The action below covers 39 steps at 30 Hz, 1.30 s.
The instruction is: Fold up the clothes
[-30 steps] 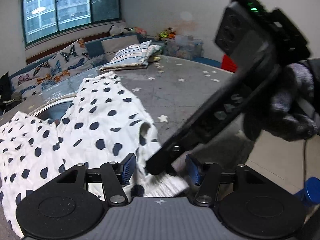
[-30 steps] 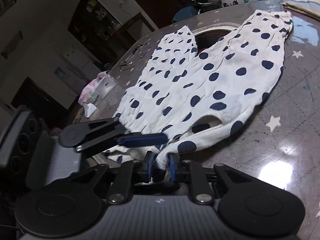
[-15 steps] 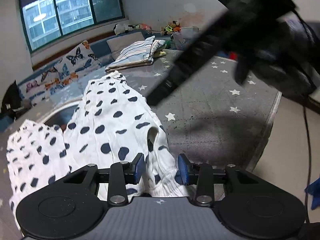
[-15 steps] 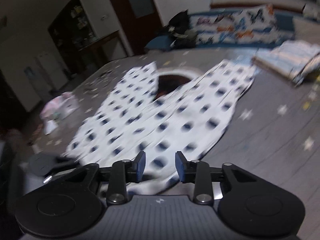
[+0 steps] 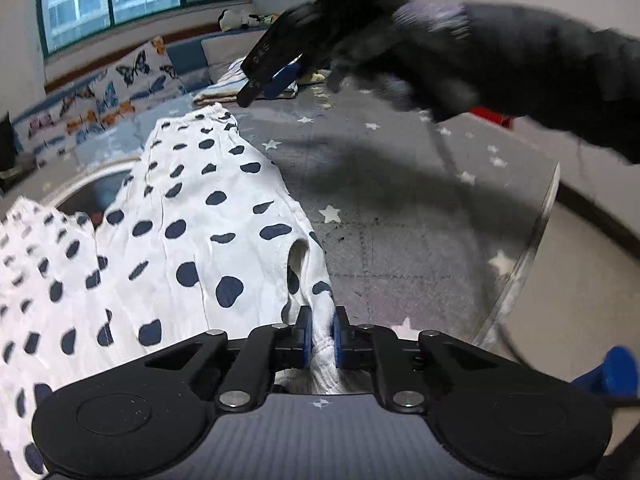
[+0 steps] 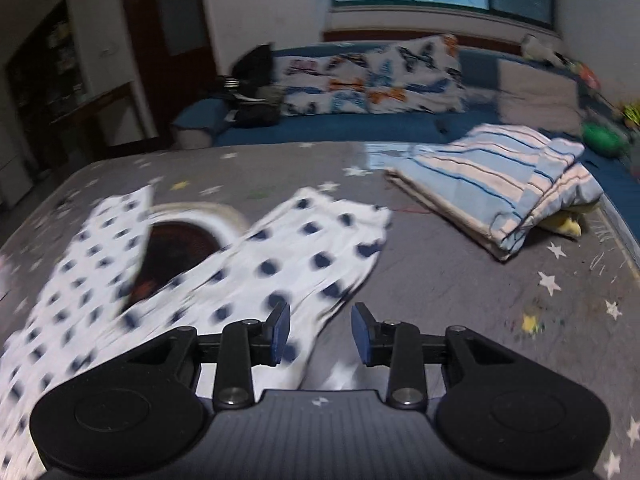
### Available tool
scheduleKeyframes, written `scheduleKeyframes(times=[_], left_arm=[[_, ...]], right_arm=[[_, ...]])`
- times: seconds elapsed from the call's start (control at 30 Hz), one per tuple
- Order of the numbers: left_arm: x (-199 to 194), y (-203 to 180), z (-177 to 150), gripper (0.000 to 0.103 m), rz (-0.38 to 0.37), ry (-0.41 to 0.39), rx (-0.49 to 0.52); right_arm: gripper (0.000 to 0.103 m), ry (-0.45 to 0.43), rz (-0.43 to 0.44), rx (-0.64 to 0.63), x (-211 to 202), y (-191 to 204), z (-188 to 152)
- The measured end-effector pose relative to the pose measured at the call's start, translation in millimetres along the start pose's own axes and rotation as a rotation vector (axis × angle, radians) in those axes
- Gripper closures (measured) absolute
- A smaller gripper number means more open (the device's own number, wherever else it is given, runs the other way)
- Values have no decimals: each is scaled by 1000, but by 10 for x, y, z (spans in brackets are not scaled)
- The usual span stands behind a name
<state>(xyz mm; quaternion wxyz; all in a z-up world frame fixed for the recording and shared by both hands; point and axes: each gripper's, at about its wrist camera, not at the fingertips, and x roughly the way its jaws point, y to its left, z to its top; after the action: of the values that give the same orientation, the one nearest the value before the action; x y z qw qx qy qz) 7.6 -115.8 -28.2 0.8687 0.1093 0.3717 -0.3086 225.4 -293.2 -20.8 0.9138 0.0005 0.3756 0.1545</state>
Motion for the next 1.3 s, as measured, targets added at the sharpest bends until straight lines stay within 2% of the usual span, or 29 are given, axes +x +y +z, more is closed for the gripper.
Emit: scheduleKeyframes(times=[0.13,0.3,0.53,0.6,0.73,0.83,1.3], left_arm=[[-76,143,21,92,-51,-24,-62],[-160,307,37,92,-105,-53,-131],[-182,404,31,92,-138,-67,-162],[-174,426,17,92,-142,-64,-171],[-178,460,-14,92,-149,-69,-186],[-192,476,-20,92,-147,-77,-190],[-328,556,-109,92,-140,-109,-225]], right_arm=[[69,14,-40,62,455,-175,199],[69,9,-45,118,838,-325,405],[71,27,-74,116,1161,-342,533],[77,35,-91,110,1215,-324,525],[92,21,-106,103,1242,-310,519],[99,13,-116,105,1215,-296,539],[101,-58,-116,162,928,-250,875]])
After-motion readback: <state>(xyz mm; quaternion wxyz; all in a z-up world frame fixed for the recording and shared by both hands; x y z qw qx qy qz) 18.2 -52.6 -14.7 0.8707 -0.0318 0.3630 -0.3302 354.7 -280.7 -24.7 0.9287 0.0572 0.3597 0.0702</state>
